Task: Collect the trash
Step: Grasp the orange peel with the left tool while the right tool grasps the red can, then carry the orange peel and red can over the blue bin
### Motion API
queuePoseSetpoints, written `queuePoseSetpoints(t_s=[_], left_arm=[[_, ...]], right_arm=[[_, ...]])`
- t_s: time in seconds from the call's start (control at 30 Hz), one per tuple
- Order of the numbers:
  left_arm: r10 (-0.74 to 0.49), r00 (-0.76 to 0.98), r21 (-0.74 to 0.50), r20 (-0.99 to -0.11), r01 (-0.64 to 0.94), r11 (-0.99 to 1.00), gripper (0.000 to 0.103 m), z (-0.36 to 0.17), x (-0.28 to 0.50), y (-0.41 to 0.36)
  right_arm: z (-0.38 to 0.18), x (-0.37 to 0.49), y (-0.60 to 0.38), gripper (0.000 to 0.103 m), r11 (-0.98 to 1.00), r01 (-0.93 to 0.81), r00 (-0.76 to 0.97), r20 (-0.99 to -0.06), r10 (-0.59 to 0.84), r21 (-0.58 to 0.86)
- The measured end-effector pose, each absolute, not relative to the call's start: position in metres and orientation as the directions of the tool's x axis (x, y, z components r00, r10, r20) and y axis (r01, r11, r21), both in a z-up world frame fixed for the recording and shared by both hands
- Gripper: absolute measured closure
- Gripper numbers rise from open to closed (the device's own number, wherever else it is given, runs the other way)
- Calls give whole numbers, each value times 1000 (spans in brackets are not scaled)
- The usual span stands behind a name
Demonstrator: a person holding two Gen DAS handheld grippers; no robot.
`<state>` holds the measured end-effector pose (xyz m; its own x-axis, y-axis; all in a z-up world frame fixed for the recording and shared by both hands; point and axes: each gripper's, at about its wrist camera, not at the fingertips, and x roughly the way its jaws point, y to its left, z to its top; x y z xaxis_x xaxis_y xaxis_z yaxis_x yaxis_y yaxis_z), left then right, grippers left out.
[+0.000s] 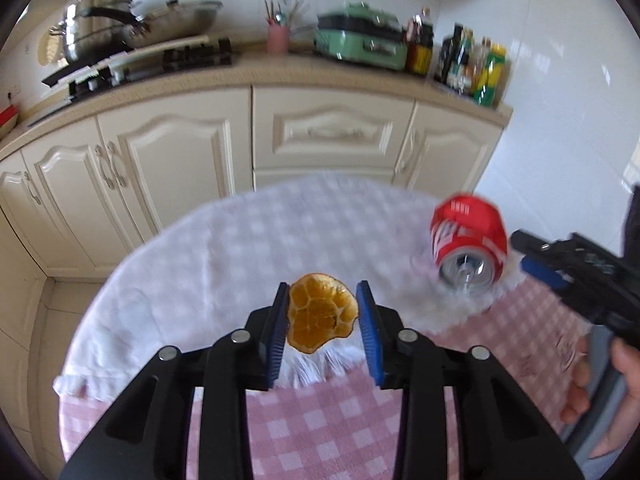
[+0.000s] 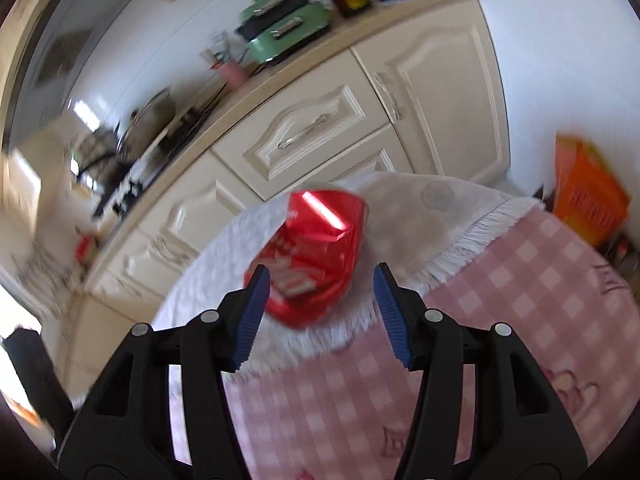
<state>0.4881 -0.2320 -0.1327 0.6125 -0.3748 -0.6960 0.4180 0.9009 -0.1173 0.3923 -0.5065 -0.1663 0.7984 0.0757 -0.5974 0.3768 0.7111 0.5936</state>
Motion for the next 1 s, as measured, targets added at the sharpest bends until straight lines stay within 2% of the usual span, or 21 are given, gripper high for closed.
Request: queuePoseSetpoints(t_s=[0.17, 0.2, 0.23, 0.33, 0.63, 0.83, 1.0], left_arm=[[-375, 648, -122, -663, 401, 908, 71, -114, 487, -219], [-374, 650, -121, -661, 399, 909, 71, -112, 487, -218], [-373, 652, -120, -660, 398, 909, 71, -111, 486, -216], [-375, 653, -119, -658, 402, 908, 71, -108, 482, -211], [-419, 651, -187, -633, 396, 899, 71, -93, 461, -179], [-444, 662, -236, -604, 383, 893, 71, -81, 432, -137], [-428, 704, -253, -566, 346, 904, 71, -71, 398, -81]], right_arm=[[-185, 420, -516, 50, 664, 422, 764, -636, 106, 618], [-192, 425, -517, 54, 648, 429, 753, -646, 129, 629], [-194, 426, -517, 63, 638, 417, 761, -633, 144, 647], [-189, 427, -510, 74, 665, 376, 768, -619, 167, 646], [-143, 398, -447, 85, 815, 230, 800, -580, 153, 532], [-104, 373, -379, 86, 885, 102, 829, -530, 177, 455], [-79, 358, -309, 86, 891, -40, 826, -487, 284, 451]])
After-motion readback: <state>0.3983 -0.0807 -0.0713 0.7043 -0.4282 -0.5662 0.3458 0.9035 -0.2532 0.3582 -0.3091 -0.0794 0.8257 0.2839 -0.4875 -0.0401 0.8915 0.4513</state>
